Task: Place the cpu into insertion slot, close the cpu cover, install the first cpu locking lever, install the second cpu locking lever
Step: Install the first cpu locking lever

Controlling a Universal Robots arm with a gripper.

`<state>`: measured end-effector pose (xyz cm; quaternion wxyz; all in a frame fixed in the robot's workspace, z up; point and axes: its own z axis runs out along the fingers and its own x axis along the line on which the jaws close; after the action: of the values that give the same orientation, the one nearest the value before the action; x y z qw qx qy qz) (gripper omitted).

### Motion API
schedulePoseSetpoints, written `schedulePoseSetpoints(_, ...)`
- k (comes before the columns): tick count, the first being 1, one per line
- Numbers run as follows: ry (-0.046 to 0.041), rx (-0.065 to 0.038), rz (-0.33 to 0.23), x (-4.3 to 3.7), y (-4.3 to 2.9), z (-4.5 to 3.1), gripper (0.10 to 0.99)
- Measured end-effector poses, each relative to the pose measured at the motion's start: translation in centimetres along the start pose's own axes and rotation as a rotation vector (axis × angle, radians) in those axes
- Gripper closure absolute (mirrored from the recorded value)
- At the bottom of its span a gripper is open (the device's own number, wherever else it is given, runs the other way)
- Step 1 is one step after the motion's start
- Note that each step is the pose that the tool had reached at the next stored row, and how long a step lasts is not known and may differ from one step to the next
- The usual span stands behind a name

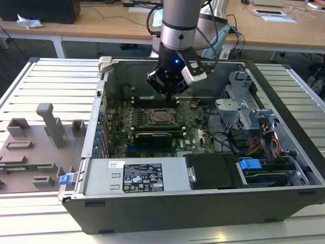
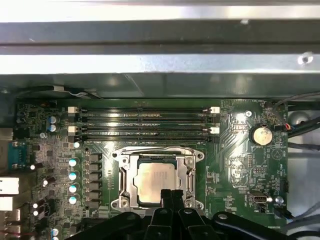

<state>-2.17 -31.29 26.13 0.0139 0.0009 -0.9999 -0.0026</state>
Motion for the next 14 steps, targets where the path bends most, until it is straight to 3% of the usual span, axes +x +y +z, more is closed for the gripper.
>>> schedulePoseSetpoints(6, 0.0001, 0.000, 0.000, 0.04, 0.01, -1.46, 0.980)
schedulePoseSetpoints(14, 0.0000, 0.000, 0.000, 0.04, 0.01, -1.53, 0.980)
